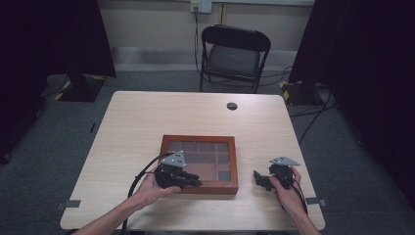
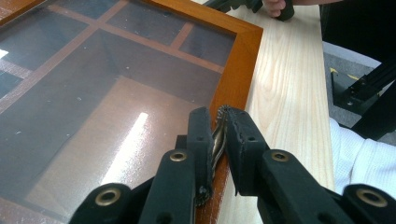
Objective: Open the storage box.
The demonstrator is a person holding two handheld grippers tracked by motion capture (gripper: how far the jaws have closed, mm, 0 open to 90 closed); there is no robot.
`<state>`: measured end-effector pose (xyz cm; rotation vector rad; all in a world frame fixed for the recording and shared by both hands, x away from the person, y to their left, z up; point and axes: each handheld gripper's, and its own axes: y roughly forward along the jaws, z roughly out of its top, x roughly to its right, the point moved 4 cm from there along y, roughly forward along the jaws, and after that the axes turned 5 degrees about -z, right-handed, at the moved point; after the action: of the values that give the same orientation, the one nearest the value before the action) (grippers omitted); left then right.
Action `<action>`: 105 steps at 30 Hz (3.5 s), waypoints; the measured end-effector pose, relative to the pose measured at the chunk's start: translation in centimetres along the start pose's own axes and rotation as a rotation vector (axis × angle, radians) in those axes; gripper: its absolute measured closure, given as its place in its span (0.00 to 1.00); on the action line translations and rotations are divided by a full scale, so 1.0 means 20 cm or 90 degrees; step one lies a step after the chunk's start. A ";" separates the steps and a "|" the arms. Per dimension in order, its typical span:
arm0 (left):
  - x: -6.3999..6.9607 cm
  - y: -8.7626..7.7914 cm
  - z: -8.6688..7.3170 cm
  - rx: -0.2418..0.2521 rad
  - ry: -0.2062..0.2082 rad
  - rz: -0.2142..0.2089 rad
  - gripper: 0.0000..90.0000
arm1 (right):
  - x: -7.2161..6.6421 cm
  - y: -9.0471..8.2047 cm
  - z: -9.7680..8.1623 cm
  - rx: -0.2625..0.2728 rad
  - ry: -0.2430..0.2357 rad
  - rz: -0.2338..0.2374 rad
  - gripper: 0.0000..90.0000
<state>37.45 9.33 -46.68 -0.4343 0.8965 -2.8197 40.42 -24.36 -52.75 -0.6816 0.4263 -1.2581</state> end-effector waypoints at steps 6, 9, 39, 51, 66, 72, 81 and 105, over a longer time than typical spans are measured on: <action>0.01 0.01 0.00 -0.001 0.020 0.007 0.89 | 0.00 0.00 0.00 0.000 -0.001 0.001 0.13; 0.01 0.02 0.01 0.000 0.017 0.005 0.89 | 0.00 0.00 0.00 0.000 -0.001 0.001 0.13; 0.01 -0.09 0.14 0.028 -0.060 -0.029 0.90 | 0.00 0.00 0.00 0.000 -0.003 0.002 0.13; 0.02 -0.11 0.17 0.005 -0.065 -0.018 0.90 | 0.00 0.00 0.00 -0.001 -0.004 0.003 0.13; 0.00 -0.17 0.24 0.031 -0.073 -0.025 0.90 | 0.00 0.00 0.00 -0.001 -0.004 0.003 0.13; -0.01 -0.19 0.26 0.039 -0.076 -0.026 0.90 | 0.00 0.00 0.00 -0.001 -0.004 0.003 0.13; -0.01 -0.21 0.29 0.040 -0.076 -0.019 0.90 | 0.00 0.00 0.00 0.000 -0.005 0.003 0.13; -0.05 -0.27 0.38 0.065 -0.084 -0.017 0.90 | 0.00 0.00 0.00 0.000 -0.005 0.003 0.13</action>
<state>40.57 9.83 -37.80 -0.6132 0.7224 -2.8067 40.51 -24.43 -52.75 -0.6853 0.4213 -1.2507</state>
